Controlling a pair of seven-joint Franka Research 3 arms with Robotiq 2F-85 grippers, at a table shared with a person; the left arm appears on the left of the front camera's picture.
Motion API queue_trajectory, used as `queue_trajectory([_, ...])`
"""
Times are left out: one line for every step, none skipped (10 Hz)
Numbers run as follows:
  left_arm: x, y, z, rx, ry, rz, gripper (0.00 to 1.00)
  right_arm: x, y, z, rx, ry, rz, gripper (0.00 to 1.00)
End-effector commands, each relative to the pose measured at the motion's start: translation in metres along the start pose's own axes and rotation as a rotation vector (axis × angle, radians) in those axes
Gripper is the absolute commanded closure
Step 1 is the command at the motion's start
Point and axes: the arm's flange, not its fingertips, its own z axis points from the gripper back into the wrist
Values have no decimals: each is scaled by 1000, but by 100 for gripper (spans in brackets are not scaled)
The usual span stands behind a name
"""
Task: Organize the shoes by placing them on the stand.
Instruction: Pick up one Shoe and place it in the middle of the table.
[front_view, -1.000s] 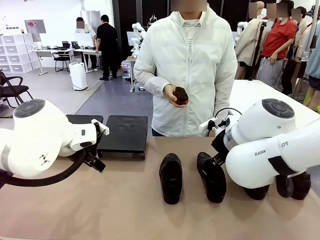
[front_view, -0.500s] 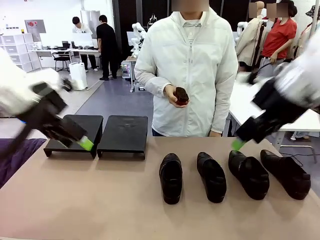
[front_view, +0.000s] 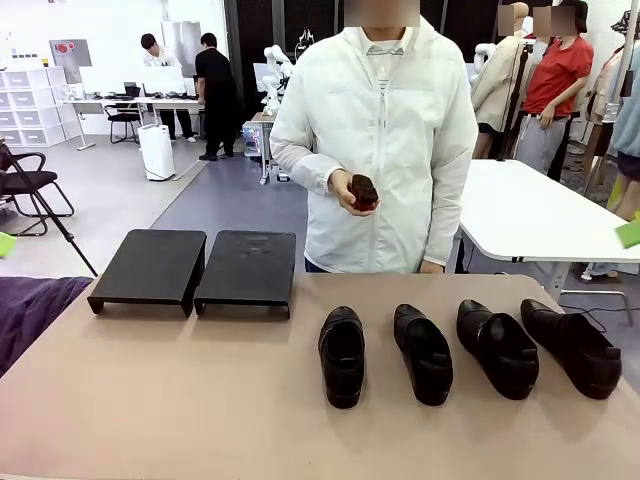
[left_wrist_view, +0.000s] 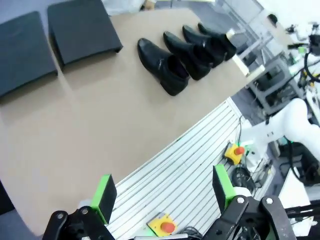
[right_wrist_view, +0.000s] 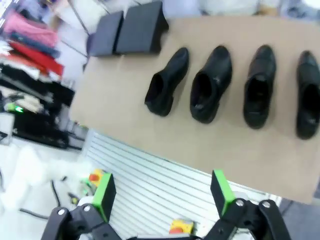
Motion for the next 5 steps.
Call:
queue_trajectory([-36, 31, -48, -31, -19, 57, 0, -6, -34, -13, 21, -152, -116, 0])
queue_trajectory([0, 0, 0, 0, 0, 0, 0, 0, 0, 0, 0, 0, 0, 0])
queue_trajectory([0, 0, 0, 0, 0, 0, 0, 0, 0, 0, 0, 0, 0, 0])
queue_trajectory([0, 0, 0, 0, 0, 0, 0, 0, 0, 0, 0, 0, 0, 0])
queue_trajectory([0, 0, 0, 0, 0, 0, 0, 0, 0, 0, 0, 0, 0, 0])
